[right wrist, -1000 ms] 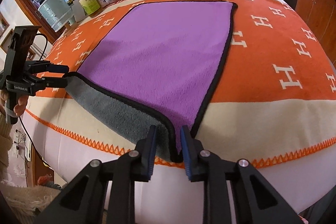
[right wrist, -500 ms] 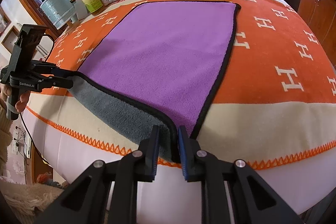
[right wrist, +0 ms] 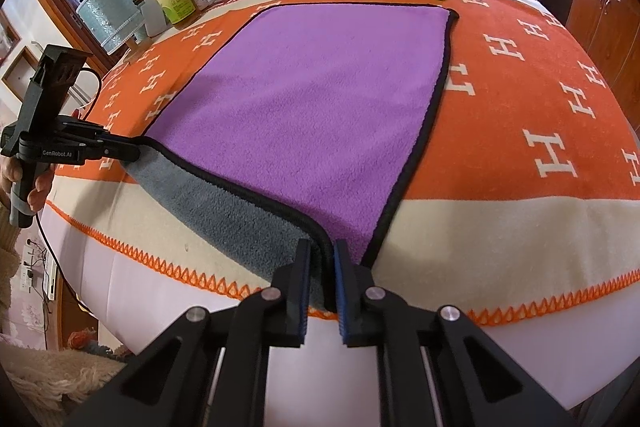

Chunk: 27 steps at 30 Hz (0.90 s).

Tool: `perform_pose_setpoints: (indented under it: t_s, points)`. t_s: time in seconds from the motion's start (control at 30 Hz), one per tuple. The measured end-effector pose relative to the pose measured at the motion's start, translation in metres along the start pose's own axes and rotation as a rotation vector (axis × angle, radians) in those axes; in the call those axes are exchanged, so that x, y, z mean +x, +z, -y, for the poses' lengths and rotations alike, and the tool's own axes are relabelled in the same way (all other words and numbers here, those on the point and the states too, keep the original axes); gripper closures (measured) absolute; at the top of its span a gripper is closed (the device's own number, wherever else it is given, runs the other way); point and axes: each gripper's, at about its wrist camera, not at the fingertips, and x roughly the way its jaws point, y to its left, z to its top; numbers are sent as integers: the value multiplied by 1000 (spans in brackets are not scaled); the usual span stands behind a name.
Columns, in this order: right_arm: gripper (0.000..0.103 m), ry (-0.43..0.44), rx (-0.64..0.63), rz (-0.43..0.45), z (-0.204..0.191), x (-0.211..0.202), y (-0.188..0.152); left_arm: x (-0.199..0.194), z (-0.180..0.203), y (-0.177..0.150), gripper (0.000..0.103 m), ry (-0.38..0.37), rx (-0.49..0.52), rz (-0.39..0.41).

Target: Fold towel

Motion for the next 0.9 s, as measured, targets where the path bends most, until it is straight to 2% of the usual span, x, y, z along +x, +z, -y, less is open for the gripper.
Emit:
perform_pose_setpoints:
  t_s: [0.17, 0.6, 0.9]
  points:
    - [94, -2, 3, 2, 0, 0, 1, 0, 8, -2, 96, 61, 36, 12]
    - [98, -42, -17, 48, -7, -12, 2, -10, 20, 1, 98, 214, 40, 59]
    - [99, -89, -20, 108, -5, -27, 22, -28, 28, 26, 98, 285, 11, 154]
